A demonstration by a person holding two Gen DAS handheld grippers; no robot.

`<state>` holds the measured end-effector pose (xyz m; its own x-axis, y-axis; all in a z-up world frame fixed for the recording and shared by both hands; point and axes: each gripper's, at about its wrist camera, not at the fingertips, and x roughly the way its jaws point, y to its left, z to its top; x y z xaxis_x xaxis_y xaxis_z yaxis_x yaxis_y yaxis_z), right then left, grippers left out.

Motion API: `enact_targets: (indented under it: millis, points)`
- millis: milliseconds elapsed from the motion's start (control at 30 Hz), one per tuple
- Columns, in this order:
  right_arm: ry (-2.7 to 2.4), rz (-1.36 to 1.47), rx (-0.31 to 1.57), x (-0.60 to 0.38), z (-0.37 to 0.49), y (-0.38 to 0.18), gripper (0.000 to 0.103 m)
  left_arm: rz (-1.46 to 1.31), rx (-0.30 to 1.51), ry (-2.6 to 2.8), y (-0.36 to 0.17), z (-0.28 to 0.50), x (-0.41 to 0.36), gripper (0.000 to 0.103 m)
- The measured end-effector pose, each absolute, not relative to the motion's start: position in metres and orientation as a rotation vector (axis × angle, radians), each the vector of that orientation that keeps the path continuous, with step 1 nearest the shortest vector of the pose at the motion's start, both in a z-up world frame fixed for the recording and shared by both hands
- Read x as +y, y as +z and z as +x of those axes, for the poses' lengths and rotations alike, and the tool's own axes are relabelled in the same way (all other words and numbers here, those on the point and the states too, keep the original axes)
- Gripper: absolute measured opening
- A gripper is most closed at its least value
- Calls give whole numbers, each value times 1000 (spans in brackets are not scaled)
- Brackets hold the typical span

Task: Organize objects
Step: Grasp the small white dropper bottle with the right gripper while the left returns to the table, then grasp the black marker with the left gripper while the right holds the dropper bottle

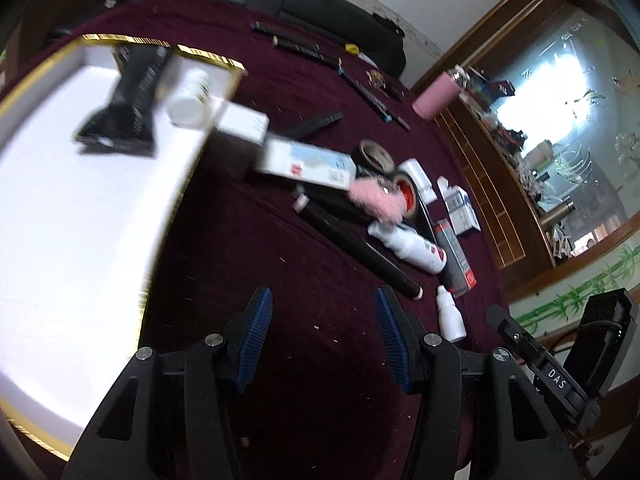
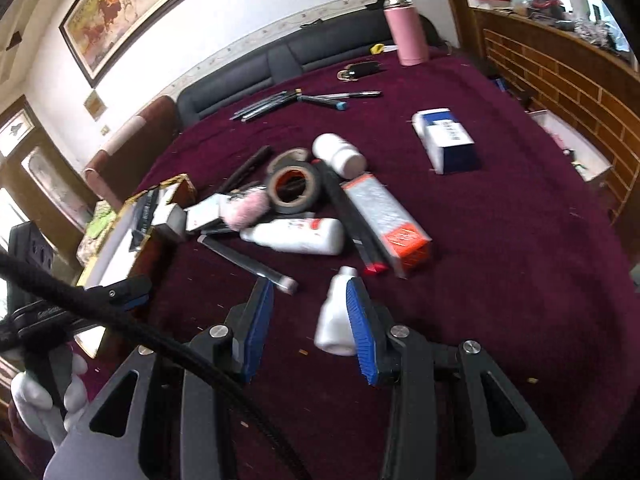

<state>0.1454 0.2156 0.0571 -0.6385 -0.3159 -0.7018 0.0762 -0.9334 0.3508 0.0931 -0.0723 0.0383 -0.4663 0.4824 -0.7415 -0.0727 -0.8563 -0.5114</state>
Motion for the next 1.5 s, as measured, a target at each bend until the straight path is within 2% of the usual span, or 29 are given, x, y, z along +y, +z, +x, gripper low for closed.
enact_targets:
  millis: [367, 567, 700, 833, 1133, 1300, 1367, 1400, 1467, 1500]
  points:
    - [-2630, 1387, -238, 191, 124, 25, 36, -1382, -601, 2321, 38, 100, -75, 47]
    - [-2665, 1405, -191, 184, 110, 18, 36, -1403, -539, 2345, 41, 86, -58, 47]
    - [-2654, 1394, -223, 190, 112, 18, 30, -1422, -487, 2405, 42, 68, -40, 47]
    - [-2608, 1366, -315, 199, 115, 18, 30, -1486, -445, 2443, 32, 52, -20, 47]
    - [-2573, 1342, -395, 203, 113, 17, 31, -1574, -231, 2624, 22, 37, 15, 47]
    - [-2570, 1337, -410, 203, 113, 16, 31, -1539, 76, 2694, 16, 44, 40, 53]
    - [-2569, 1335, -419, 204, 112, 16, 31, -1490, 122, 2690, 17, 46, 38, 53]
    - [-2568, 1334, -421, 204, 112, 16, 31, -1480, 107, 2669, 17, 46, 34, 51]
    - [-2568, 1334, -419, 203, 113, 16, 31, -1466, 134, 2650, 18, 49, 27, 35]
    - [-2568, 1335, -418, 203, 113, 17, 31, -1463, 138, 2628, 19, 51, 21, 31]
